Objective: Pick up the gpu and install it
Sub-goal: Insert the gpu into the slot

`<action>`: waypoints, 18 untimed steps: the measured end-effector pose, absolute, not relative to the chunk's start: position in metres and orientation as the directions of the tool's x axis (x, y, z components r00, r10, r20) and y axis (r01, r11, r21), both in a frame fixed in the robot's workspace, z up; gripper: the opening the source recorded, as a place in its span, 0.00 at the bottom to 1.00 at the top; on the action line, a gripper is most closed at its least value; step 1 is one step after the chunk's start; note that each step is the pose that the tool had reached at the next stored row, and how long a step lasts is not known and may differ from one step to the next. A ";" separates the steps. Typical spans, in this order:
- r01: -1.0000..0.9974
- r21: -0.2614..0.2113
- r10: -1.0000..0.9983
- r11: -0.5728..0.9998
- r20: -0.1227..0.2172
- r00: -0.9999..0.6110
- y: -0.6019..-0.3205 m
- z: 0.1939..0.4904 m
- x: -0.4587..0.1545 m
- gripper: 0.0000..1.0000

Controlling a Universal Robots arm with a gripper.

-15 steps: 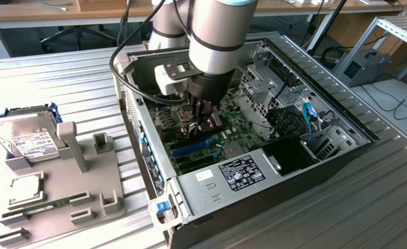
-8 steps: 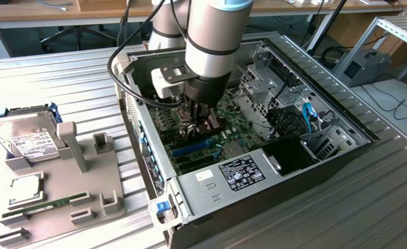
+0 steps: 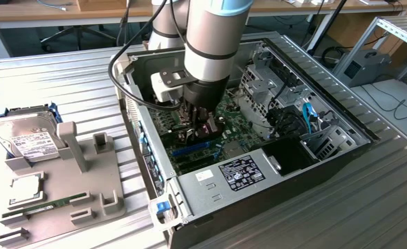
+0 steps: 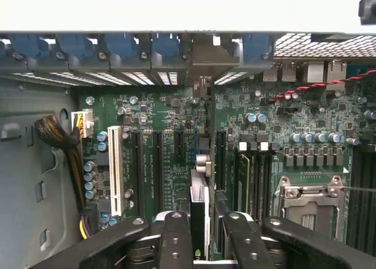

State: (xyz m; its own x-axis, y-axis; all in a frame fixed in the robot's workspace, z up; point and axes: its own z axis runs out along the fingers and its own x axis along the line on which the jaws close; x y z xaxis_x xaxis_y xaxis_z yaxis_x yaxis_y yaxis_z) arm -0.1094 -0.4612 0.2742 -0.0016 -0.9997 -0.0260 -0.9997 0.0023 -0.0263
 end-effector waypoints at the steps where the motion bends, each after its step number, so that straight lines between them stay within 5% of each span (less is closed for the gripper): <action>1: -1.000 -0.026 -1.000 0.003 -0.025 -0.003 -0.461 0.274 -0.109 0.26; 18: -0.999 -0.026 -0.999 0.028 -0.022 -0.027 -0.461 0.267 -0.109 0.26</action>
State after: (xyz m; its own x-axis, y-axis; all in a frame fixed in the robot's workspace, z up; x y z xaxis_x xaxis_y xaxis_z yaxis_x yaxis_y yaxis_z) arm -0.1094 -0.4612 0.2669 -0.0273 -0.9994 -0.0220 -0.9993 0.0279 -0.0264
